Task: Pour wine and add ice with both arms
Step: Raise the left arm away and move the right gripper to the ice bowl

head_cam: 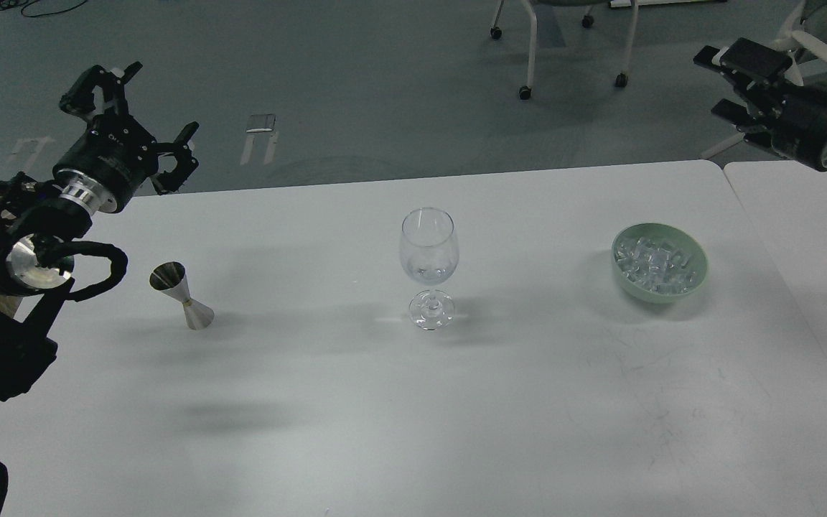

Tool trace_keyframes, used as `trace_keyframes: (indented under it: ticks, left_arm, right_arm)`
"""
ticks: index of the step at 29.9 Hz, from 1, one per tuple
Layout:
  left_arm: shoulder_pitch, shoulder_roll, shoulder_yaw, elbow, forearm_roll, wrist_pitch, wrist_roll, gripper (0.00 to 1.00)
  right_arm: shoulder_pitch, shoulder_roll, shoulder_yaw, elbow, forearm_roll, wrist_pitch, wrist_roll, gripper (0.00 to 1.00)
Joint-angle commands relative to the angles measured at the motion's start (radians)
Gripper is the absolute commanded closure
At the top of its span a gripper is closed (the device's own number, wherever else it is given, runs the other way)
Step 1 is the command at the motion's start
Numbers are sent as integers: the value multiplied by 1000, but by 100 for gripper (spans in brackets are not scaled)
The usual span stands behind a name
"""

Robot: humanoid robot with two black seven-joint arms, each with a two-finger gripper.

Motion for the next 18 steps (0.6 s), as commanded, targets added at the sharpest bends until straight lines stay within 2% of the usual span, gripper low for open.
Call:
trace_keyframes:
  ticks: [1, 6, 10, 13, 18]
  left_arm:
    - [-34, -63, 0, 59, 27, -2, 2, 3]
    - [-48, -106, 0, 78, 28, -3, 2, 3]
    - [-48, -109, 0, 78, 28, -5, 2, 3]
    - [-48, -109, 0, 78, 28, -6, 2, 3]
    - [-45, -109, 0, 78, 30, -9, 2, 3]
  right_arm:
    - [-58, -93, -1, 107, -176, -4, -2, 0]
    - [-107, -159, -1, 204, -341, -11, -6, 0]
    - [-147, -157, -1, 230, -441, -43, -16, 1]
    - [-199, -131, -3, 227, -587, -101, -45, 1]
    - [-222, -13, -3, 193, -654, -142, -95, 2]
